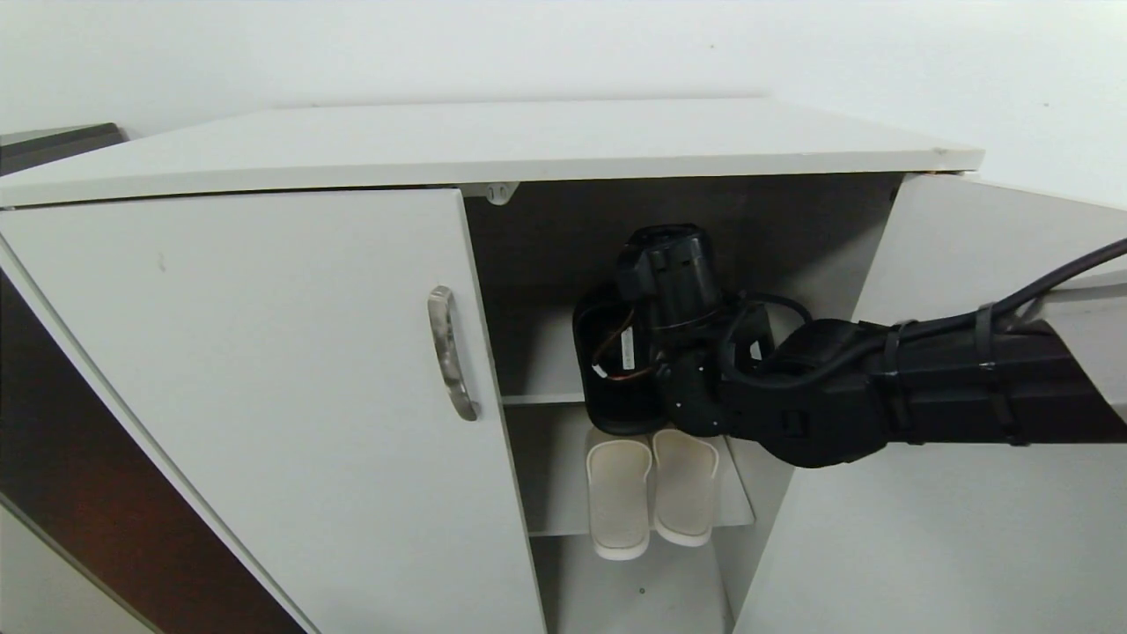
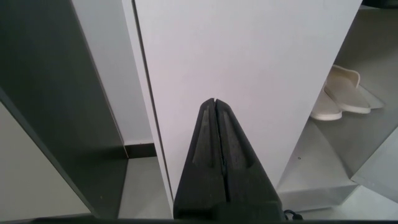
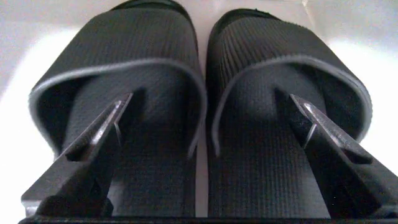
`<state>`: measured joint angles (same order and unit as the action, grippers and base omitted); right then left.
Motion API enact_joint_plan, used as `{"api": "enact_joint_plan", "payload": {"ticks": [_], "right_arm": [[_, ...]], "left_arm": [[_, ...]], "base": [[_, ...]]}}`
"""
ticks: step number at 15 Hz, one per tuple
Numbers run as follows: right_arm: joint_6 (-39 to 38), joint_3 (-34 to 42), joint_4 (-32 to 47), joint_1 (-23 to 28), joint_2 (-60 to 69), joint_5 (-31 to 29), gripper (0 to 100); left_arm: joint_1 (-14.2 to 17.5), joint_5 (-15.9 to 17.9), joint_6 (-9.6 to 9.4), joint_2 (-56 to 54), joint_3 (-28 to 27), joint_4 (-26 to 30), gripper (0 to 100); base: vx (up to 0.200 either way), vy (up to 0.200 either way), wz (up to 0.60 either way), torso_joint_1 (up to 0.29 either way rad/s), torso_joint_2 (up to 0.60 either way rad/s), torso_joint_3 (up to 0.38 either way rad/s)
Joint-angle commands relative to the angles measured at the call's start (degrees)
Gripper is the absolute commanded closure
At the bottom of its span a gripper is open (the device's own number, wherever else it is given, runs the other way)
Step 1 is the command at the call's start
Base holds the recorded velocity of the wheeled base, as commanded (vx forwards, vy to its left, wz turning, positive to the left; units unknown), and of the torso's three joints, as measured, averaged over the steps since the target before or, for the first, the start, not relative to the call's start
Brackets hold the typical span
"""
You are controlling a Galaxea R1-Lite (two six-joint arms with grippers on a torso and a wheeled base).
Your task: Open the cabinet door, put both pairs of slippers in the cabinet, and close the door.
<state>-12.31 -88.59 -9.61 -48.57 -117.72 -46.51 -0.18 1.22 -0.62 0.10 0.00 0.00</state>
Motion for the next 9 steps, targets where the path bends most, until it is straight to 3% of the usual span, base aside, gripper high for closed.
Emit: {"api": "enact_joint_plan", "payload": {"ticks": [1,9], "right_arm": [[-0.26,3.86,-1.12,-2.06,3.91,-0.07,0],[0.01,25.84,-10.17,-9.88,19.55,0.10,0]], "left_arm": [[0.01,0.01,0.01,-0.01,0.00,0.00,100],[0.01,0.01,0.01,-0.01,0.00,0.00,100]], "base": [[0.000,0.000,0.00,0.000,0.00,0.000],[0.000,0.000,0.00,0.000,0.00,0.000]]}}
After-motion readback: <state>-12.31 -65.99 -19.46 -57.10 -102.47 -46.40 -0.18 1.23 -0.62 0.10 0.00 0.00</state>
